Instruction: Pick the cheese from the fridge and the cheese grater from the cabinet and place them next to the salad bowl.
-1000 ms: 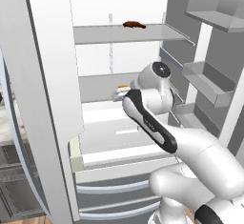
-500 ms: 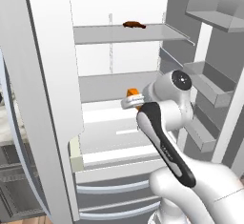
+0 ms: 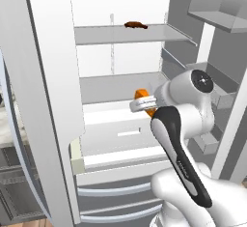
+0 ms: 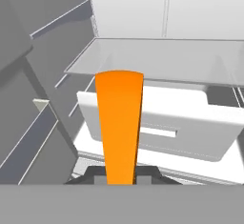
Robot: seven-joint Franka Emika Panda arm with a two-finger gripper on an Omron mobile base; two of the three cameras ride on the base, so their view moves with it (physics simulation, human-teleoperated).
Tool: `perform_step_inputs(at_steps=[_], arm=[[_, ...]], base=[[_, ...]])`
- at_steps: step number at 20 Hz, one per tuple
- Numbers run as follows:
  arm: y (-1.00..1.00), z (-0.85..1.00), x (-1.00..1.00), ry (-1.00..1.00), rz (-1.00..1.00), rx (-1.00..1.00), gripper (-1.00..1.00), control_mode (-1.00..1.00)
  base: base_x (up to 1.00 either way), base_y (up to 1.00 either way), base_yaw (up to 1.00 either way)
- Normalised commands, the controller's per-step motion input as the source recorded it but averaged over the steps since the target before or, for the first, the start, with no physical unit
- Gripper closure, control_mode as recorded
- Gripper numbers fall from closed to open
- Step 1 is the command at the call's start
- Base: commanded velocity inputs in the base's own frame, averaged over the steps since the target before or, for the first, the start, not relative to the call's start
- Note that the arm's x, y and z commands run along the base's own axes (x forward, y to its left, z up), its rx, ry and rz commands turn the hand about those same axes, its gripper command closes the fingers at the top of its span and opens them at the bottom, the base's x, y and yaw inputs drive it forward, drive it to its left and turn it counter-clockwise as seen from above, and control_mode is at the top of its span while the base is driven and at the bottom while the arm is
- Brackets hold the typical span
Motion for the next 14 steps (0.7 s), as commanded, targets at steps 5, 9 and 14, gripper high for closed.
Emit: perform_step_inputs(at_steps=[5,9,14], arm=[[-0.1,0.22,-0.41,0.0,-0.01,-0.08,1.0,-1.0],[-0.14,0.05,-0.45,-0.03,0.0,-0.11,1.0,-1.0],[-0.15,0.0,-0.37,0.0,0.0,-0.01,1.0,-1.0]], base=[[0.0,0.0,0.0],[0.0,0.0,0.0],[0.0,0.0,0.0]])
